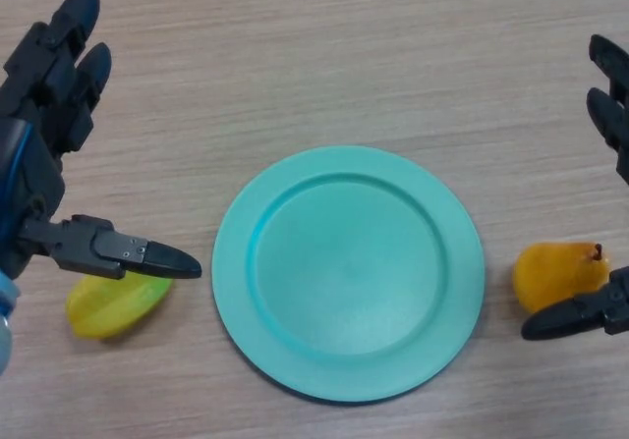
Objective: Pick up the yellow pear and place it on the plate
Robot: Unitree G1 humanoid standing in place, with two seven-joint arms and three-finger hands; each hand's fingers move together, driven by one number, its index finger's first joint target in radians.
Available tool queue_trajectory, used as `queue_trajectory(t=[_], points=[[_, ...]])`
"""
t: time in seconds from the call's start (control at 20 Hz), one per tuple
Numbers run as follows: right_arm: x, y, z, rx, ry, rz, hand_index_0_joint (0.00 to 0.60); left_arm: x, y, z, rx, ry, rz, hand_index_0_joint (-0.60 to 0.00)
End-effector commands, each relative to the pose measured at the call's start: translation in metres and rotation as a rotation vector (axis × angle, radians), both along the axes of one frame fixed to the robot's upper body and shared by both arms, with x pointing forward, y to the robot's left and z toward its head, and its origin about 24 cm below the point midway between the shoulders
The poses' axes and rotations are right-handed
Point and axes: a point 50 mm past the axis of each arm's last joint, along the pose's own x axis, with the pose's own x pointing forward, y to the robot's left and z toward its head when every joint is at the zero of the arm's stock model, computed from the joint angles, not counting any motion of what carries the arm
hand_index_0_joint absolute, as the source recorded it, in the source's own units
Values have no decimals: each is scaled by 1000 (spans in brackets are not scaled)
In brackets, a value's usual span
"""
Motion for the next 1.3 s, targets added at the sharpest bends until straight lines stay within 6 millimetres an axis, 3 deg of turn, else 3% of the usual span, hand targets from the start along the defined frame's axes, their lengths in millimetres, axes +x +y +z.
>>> queue_trajectory(t=[0.05, 0.6, 0.8, 1.3], points=[[-9, -8, 24, -45, -217, -7, 0, -14, 11, 36, 44, -234, 50, 0], [24, -50, -25, -113, -221, -76, 0, -21, 15, 18, 55, -126, 44, 0], [39, -63, -45, 41, -111, -93, 0, -20, 14, 17, 78, -119, 52, 0], [59, -64, -89, -59, -124, -177, 0, -16, 10, 17, 95, -97, 31, 0]])
